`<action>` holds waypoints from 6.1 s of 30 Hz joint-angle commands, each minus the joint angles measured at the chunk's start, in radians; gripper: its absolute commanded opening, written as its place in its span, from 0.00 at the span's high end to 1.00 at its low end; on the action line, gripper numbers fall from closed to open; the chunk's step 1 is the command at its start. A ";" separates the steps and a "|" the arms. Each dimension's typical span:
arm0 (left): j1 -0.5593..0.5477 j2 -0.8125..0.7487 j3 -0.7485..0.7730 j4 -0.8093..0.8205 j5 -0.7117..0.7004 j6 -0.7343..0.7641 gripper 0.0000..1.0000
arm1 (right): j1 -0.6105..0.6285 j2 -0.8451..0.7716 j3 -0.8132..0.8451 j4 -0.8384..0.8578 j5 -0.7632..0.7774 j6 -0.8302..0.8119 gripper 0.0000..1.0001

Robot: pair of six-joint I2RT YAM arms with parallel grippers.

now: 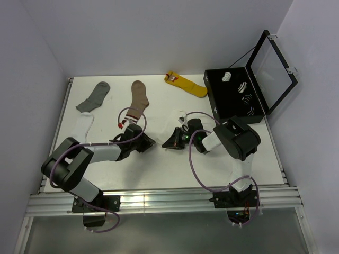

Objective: Roll the socks
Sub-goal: Roll the sock at the center of the board.

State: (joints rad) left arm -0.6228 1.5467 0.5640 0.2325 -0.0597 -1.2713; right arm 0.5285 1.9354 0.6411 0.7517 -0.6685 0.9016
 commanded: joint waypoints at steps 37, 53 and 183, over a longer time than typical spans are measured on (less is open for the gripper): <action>-0.023 0.194 0.132 -0.163 -0.028 0.021 0.81 | -0.009 0.022 0.045 -0.172 0.027 -0.052 0.92; -0.038 0.225 0.269 -0.413 -0.112 0.053 1.00 | 0.080 -0.320 0.098 -0.610 0.413 -0.363 0.57; -0.045 0.242 0.484 -0.662 -0.118 0.151 0.99 | 0.426 -0.144 0.216 -0.607 0.926 -0.727 0.87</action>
State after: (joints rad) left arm -0.6575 1.7782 1.0500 -0.3435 -0.1516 -1.1236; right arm 0.9749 1.7767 0.8356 0.2287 0.2970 0.1310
